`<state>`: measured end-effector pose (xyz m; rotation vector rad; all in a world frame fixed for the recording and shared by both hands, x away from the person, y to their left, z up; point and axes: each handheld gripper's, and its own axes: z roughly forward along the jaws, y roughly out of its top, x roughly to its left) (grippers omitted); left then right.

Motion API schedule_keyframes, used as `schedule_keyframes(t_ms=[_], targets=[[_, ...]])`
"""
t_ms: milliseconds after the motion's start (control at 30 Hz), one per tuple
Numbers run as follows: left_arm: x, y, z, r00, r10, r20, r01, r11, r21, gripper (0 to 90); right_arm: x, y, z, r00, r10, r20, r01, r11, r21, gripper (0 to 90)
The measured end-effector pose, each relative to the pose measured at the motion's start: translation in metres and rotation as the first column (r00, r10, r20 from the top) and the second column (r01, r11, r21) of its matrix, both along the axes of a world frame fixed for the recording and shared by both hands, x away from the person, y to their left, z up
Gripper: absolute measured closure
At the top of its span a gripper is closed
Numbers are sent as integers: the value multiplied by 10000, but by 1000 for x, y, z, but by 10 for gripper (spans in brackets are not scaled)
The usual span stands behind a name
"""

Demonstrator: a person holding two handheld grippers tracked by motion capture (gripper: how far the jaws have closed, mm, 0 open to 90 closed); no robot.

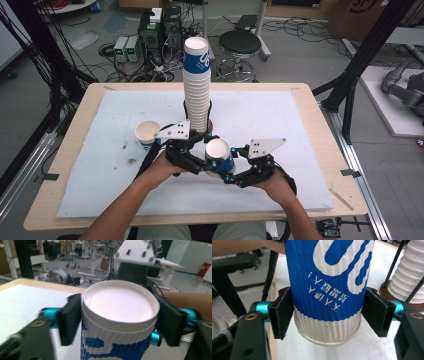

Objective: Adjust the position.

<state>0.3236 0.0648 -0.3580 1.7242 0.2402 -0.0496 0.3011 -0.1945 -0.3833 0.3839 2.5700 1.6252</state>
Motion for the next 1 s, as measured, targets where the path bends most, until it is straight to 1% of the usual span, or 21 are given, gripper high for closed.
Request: schedule_keyframes(t_ms=[33, 100, 233, 267, 333, 400, 500, 633, 767, 833, 867, 933, 967, 1000], targets=[[0, 0, 0, 9998, 113, -151, -111, 9998, 149, 134, 0, 0, 1, 10000, -6, 22, 6, 9999, -130, 305], [0, 0, -1, 9995, 76, -322, -66, 9995, 314, 134, 1, 0, 2, 10000, 31, -26, -32, 9991, -414, 307], [0, 3, 2, 9998, -57, -206, 68, 9985, 543, 134, 2, -3, 6, 10000, 61, -41, -64, 9961, -885, 308], [0, 4, 3, 9999, -79, -143, 89, 9978, 660, 134, 2, -3, 8, 10000, 44, -65, -51, 9944, -1054, 308], [1, 6, 6, 9999, -91, -100, 99, 9970, 771, 135, 4, -5, 14, 9999, 110, 37, -103, 9884, -1517, 308], [2, 7, 8, 9999, -87, -97, 94, 9964, 839, 135, 5, -6, 18, 9998, 168, 111, -144, 9824, -1860, 308], [2, 8, 11, 10000, -72, -45, 76, 9951, 988, 135, 7, -5, 25, 9993, 304, 216, -240, 9678, -2504, 308], [3, 7, 13, 9999, -140, 10, 138, 9906, 1361, 135, 9, -2, 33, 9979, 554, 336, -403, 9369, -3473, 308], [4, 5, 14, 9998, -211, 15, 205, 9868, 1605, 135, 10, 4, 40, 9960, 789, 408, -534, 8989, -4349, 307], [4, 4, 14, 9997, -245, -22, 245, 9847, 1727, 135, 10, 7, 43, 9948, 893, 490, -550, 8758, -4795, 307], [4, 3, 13, 9996, -287, -27, 287, 9834, 1794, 135, 10, 8, 44, 9944, 945, 478, -585, 8661, -4964, 308], [4, 1, 12, 9993, -379, -56, 383, 9790, 2001, 136, 11, 12, 46, 9925, 1077, 575, -610, 8455, -5306, 307], [3, -1, 12, 9990, -430, -98, 441, 9770, 2085, 136, 11, 14, 47, 9920, 1130, 560, -645, 8364, -5443, 307], [3, -2, 11, 9989, -466, -108, 479, 9743, 2199, 137, 11, 16, 48, 9912, 1199, 564, -679, 8250, -5610, 307]])
